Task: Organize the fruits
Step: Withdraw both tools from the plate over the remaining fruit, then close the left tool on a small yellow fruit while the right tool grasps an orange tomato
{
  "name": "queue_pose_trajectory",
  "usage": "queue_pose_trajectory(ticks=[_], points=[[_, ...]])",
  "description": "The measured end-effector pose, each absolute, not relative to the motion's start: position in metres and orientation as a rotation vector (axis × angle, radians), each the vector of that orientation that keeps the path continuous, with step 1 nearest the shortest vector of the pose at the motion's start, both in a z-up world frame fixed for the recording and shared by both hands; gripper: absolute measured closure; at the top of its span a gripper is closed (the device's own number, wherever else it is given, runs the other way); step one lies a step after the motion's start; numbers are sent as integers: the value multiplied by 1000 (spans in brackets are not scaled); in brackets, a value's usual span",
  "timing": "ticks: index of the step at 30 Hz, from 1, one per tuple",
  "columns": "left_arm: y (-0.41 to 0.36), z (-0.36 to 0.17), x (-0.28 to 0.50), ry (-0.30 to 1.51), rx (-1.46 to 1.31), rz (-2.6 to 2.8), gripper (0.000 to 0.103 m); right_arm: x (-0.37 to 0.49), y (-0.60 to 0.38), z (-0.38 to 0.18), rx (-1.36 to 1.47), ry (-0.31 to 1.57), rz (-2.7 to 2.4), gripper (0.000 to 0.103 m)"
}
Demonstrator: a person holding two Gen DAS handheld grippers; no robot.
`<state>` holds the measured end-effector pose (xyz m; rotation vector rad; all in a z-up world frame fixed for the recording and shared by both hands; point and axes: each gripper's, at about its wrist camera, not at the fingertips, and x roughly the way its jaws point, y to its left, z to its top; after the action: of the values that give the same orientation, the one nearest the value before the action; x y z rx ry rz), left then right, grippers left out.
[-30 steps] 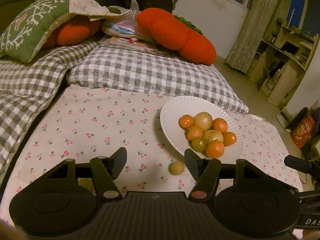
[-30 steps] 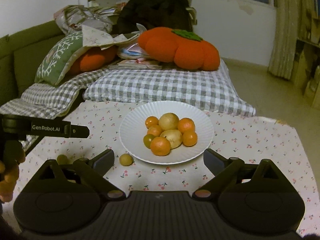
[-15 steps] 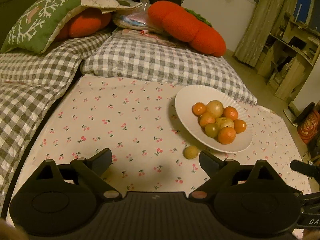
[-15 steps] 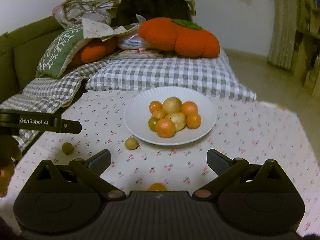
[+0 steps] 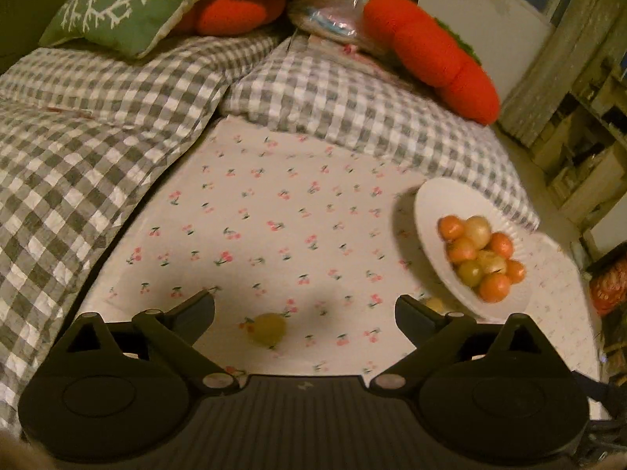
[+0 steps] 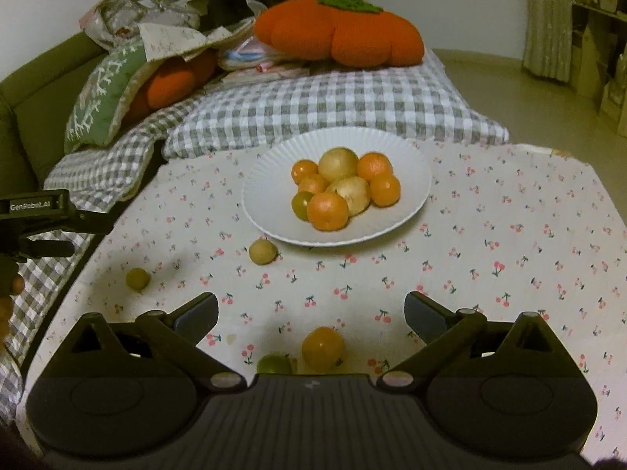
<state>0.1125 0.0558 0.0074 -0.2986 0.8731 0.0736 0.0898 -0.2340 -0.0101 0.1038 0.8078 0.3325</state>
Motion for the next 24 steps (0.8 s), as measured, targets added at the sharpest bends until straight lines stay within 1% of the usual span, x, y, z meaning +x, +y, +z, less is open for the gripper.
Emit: queue_pose_trajectory(ticks=[5,8,10,12,14,17,21,24], points=[[57,-15,122,945,-262,117,12,93,-232,-18,94,848,308,8],[54,-26,128,963,-209,130,13,94,-234,-22,96,864,291,16],[52,-33,132,970,-164,150,14,97,-237,-25,112,878,275,23],[52,-39,133,983,-157,142,22,99,-241,-29,128,894,256,27],[52,-44,135,1000,-178,128,28,100,-243,-31,141,901,241,30],[51,-48,136,1004,-182,126,30,102,-241,-37,136,916,240,36],[48,-54,138,1012,-171,126,38,104,-235,-44,113,939,249,43],[48,-57,139,1025,-186,118,41,105,-232,-47,102,949,251,44]])
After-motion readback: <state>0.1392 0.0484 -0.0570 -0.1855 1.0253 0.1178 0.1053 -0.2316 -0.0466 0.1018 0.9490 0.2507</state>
